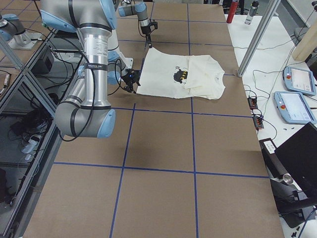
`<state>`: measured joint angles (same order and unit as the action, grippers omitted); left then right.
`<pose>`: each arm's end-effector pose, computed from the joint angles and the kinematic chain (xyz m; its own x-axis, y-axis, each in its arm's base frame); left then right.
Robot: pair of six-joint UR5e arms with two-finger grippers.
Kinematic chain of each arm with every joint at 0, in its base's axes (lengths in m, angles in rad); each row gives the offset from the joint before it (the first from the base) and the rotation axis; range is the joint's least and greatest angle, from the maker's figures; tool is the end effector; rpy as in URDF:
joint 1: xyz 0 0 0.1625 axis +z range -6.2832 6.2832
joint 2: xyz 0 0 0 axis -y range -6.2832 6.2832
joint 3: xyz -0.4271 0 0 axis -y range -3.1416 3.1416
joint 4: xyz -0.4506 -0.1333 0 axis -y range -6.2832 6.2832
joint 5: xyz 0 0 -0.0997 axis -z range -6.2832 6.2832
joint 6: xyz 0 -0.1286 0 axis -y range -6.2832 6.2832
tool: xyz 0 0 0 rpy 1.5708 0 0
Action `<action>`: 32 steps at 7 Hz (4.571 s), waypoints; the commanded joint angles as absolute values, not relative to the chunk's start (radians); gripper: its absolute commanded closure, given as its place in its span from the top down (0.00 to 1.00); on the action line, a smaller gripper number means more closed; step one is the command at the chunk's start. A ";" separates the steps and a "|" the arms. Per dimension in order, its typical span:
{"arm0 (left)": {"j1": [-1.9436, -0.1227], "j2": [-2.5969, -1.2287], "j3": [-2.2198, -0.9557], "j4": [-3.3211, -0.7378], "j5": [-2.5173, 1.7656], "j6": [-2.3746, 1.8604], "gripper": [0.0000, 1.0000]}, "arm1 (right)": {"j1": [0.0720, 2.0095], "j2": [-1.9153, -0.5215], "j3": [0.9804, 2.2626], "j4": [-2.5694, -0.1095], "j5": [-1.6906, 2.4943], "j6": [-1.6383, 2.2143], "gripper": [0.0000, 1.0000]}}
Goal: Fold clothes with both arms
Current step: 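Grasp the hem corners nearest the robot with both grippers, then lift the hem with both grippers and fold it toward the collar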
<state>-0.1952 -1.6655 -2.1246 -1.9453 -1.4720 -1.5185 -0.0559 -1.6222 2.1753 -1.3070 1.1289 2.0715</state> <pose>0.5217 -0.2520 0.2971 0.5246 -0.0507 -0.8498 0.2485 0.9639 0.0959 -0.5242 -0.1593 0.3592 0.4743 0.4081 0.7801 -0.5568 0.8254 -0.0932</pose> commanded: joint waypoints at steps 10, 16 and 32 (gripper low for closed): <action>-0.195 -1.663 -2.138 -1.942 -1.473 -1.517 0.00 | -0.069 -1.585 2.106 -1.308 1.086 2.060 0.00; -0.195 -1.671 -2.541 -1.488 -1.586 -1.519 0.00 | -0.080 -1.499 2.565 -1.861 1.213 2.026 0.00; -0.741 -2.137 -1.697 -1.744 -1.715 -1.029 0.00 | 0.679 -0.991 1.759 -1.590 1.560 1.468 0.00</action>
